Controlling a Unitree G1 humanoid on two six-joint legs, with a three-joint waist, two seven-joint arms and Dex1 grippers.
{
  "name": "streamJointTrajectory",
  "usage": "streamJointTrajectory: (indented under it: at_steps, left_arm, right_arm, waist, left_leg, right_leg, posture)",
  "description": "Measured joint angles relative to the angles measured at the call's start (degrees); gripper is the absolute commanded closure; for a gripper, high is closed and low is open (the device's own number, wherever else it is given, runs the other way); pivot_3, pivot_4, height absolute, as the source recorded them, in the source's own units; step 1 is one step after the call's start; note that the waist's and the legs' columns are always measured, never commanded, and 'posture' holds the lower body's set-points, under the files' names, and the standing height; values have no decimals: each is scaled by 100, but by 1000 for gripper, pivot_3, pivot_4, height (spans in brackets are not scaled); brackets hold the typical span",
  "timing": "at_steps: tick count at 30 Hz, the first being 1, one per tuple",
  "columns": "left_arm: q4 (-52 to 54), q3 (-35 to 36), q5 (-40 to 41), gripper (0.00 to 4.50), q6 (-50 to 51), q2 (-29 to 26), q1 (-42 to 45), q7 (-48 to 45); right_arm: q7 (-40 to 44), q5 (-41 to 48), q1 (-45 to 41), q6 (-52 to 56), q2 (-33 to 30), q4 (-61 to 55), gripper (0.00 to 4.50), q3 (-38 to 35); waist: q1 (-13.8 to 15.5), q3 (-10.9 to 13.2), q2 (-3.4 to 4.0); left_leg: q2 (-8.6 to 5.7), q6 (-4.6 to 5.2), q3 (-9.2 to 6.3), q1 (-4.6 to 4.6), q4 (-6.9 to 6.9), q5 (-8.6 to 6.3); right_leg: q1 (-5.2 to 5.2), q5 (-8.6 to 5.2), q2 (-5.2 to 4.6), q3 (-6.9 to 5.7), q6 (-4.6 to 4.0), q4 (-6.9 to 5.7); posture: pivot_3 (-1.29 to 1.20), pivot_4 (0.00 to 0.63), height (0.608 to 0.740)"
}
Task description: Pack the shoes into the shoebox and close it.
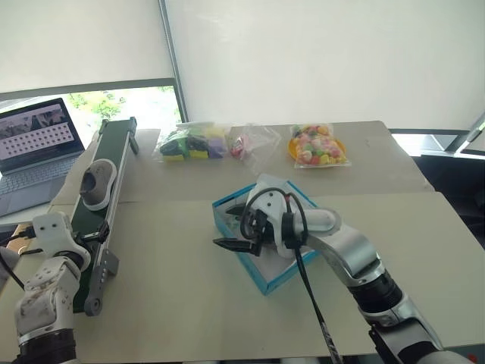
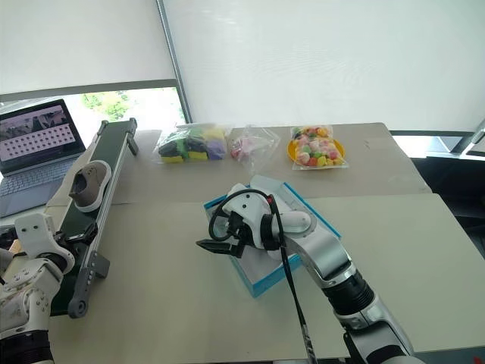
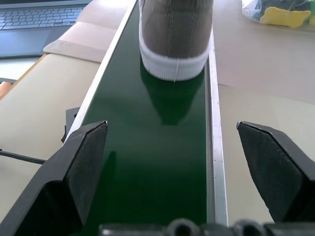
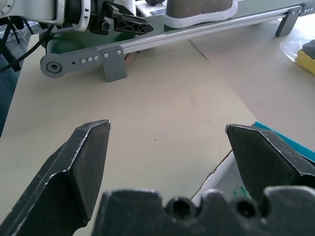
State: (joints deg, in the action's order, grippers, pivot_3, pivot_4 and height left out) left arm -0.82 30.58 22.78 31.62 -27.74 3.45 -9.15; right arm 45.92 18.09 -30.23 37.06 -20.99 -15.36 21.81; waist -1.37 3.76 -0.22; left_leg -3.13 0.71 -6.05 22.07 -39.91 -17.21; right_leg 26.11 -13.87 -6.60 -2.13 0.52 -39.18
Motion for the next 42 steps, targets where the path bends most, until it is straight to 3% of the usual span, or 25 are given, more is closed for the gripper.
streamJointTrajectory:
  at_steps: [13,16,19,26,30,32,38,42]
  left_arm:
    - [-115,125,66,0,403,326,360,538]
    - [-22,207,197,709,608,476,499,671]
    - [6,338,352,1718,761,550,639,766]
    - [33,412,573,1718,759,662,788,700]
    - [710,284,1000,1718,366,999,827,230]
    - [1145,96,1313,1718,364,1063,886,-15]
    - [2488,-1231,2493,1718,1299,1275,636,-641]
    - [2733,-1648,2694,1718,1516,1285,539,-675]
  right_arm:
    - [-60,41,16,28,8,-27,66,-53]
    - [-101,115,7,72,42,-37,0,-137]
    - [-117,136,-53,138,111,-60,0,-243]
    - [-160,209,-77,225,161,-105,0,-370]
    - [-331,256,-160,296,276,-72,0,-476]
    - [-579,345,-317,550,491,106,0,-701]
    - [-2246,1551,-1207,2603,2222,1035,0,-2657]
    - [-3050,2147,-1520,3378,2602,1241,0,-3570]
  waist:
    - [28,-7,1]
    - [56,-11,0]
    - [76,-12,0]
    - [71,-13,-2]
    - [50,-15,-7]
    - [44,-16,-7]
    - [-37,-21,1]
    - [-105,-23,6]
  left_leg:
    - [-6,-4,-2,-1,-1,3]
    - [-4,-20,-5,1,1,12]
    - [-5,-30,-11,3,1,18]
    - [-2,-56,-24,10,2,33]
    - [-1,-67,-22,26,-5,39]
    - [-2,-68,-21,27,-7,39]
    - [-18,-51,-14,24,-11,29]
    - [-22,-15,-29,18,-19,9]
  right_leg:
    - [-3,0,-3,0,0,-2]
    - [-5,0,-4,1,0,-2]
    - [-8,0,-3,0,0,-2]
    - [-9,0,3,-1,0,0]
    - [-2,1,-2,8,-1,-1]
    - [-3,1,-9,22,-1,-4]
    - [12,1,11,136,-1,-54]
    - [20,1,24,140,-1,-102]
  posture:
    - [0,150,640]
    - [0,150,640]
    - [0,150,640]
    - [0,150,640]
    - [0,150,640]
    - [0,150,640]
    - [0,150,640]
    - [0,150,640]
